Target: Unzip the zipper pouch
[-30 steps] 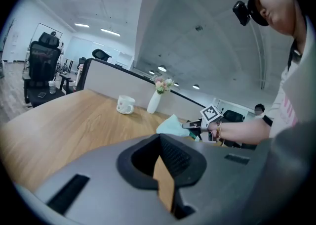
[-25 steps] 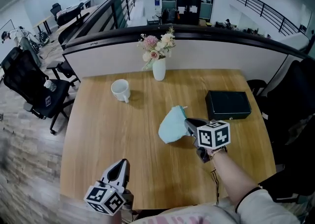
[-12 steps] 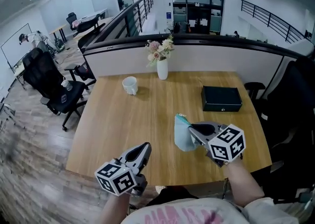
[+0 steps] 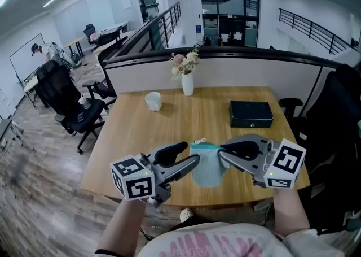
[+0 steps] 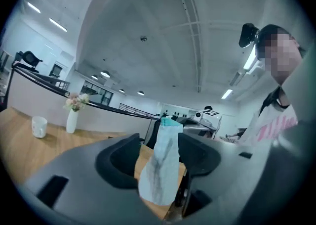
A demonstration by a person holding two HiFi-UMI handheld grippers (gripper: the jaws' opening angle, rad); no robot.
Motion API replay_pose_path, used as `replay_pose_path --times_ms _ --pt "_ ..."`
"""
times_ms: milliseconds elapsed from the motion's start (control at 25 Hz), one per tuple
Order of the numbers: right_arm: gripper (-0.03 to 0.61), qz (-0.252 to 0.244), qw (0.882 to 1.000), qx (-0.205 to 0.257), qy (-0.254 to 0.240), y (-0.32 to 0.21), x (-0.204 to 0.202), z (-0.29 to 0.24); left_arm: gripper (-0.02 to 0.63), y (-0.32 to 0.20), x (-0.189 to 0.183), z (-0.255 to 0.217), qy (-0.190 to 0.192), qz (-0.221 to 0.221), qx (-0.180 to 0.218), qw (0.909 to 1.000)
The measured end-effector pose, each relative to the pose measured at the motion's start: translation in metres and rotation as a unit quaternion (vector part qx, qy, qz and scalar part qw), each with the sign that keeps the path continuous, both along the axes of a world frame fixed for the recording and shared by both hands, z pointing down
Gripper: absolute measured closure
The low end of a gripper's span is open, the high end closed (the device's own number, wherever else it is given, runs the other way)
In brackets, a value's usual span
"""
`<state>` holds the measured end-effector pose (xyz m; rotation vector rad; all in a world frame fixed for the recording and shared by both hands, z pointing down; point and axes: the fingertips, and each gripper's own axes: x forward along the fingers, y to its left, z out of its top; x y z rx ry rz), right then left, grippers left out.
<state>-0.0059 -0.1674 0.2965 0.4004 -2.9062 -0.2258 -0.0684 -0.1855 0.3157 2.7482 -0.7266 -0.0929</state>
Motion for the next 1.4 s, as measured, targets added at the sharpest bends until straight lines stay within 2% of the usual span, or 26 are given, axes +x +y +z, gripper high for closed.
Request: replay_pose_path --times_ms 120,160,240,360,520,600,680,800,960,1080,1240,1400 --pt "0.555 -0.017 1.0 0.011 -0.001 0.01 -0.001 -0.004 0.367 0.01 0.019 -0.011 0.019 0.045 0.0 0.9988" --pt "0.555 -0.016 1.0 0.012 0.0 0.011 0.0 -0.004 0.405 0.012 0.023 -0.015 0.027 0.049 0.007 0.9984" --pt "0.555 -0.006 1.0 0.005 -0.005 0.008 0.002 -0.003 0.54 0.013 0.028 -0.021 0.031 0.035 0.026 0.9986" --pt "0.546 0.024 0.999 -0.024 -0.024 -0.002 0.006 0.001 0.577 0.008 0.031 -0.022 0.022 -0.001 0.049 0.9986" --pt "0.493 0.068 0.993 -0.084 -0.045 -0.016 0.011 0.006 0.584 0.005 0.032 -0.022 0.01 -0.025 0.068 0.9973" --pt "0.455 0.071 0.989 -0.119 -0.049 -0.019 0.01 0.006 0.584 0.004 0.029 -0.023 -0.004 -0.034 0.073 0.9967" --pt "0.371 0.061 0.984 -0.15 -0.069 -0.017 0.009 -0.002 0.584 0.003 0.026 -0.024 -0.027 -0.052 0.084 0.9947" --pt "0.37 0.065 0.974 -0.186 -0.109 -0.019 0.006 -0.014 0.586 0.004 0.024 -0.025 -0.05 -0.08 0.107 0.9897" --pt "0.371 0.082 0.962 -0.227 -0.124 -0.023 -0.015 -0.01 0.588 0.004 0.023 -0.024 -0.091 -0.128 0.141 0.9775" --pt "0.373 0.102 0.962 -0.223 -0.118 -0.026 -0.022 -0.004 0.588 0.005 0.022 -0.015 -0.123 -0.153 0.153 0.9685" --pt "0.385 0.114 0.967 -0.211 -0.086 -0.028 -0.029 0.005 0.589 0.003 0.023 0.0 -0.162 -0.163 0.156 0.9607" --pt "0.39 0.092 0.96 -0.245 -0.097 -0.024 -0.035 0.009 0.589 0.006 0.026 0.009 -0.205 -0.16 0.178 0.9491"
